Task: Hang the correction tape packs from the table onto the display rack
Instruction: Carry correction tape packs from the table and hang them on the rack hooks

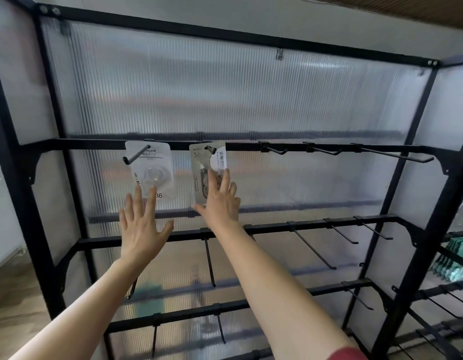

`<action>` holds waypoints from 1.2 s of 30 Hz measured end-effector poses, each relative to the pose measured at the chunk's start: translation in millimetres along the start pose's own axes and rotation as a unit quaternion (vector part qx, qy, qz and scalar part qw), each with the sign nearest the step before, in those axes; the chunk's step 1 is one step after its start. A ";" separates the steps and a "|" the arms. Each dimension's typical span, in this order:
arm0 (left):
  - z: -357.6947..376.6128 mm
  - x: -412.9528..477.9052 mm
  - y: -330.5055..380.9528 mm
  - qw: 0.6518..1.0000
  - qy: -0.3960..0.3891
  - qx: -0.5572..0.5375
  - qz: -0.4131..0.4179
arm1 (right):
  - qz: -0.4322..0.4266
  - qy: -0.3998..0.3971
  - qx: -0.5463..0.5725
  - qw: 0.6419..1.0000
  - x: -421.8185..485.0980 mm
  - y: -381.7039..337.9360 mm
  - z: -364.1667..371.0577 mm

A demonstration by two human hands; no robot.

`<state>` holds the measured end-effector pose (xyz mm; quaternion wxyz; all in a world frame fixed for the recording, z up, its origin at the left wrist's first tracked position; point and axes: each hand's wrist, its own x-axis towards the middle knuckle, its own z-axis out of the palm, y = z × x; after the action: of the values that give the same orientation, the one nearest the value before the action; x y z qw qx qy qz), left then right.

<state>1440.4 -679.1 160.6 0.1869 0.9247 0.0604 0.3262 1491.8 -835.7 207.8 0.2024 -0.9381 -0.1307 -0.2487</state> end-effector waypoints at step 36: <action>43.9 -515.0 145.8 0.925 -0.269 0.033 -0.265 | -0.042 -0.345 -0.026 0.937 -474.2 217.9 -42.9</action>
<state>1064.7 -947.4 -113.7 0.2455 0.9334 0.2616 0.0019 1150.1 -1115.9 -73.1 0.1100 -0.9649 -0.2254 0.0782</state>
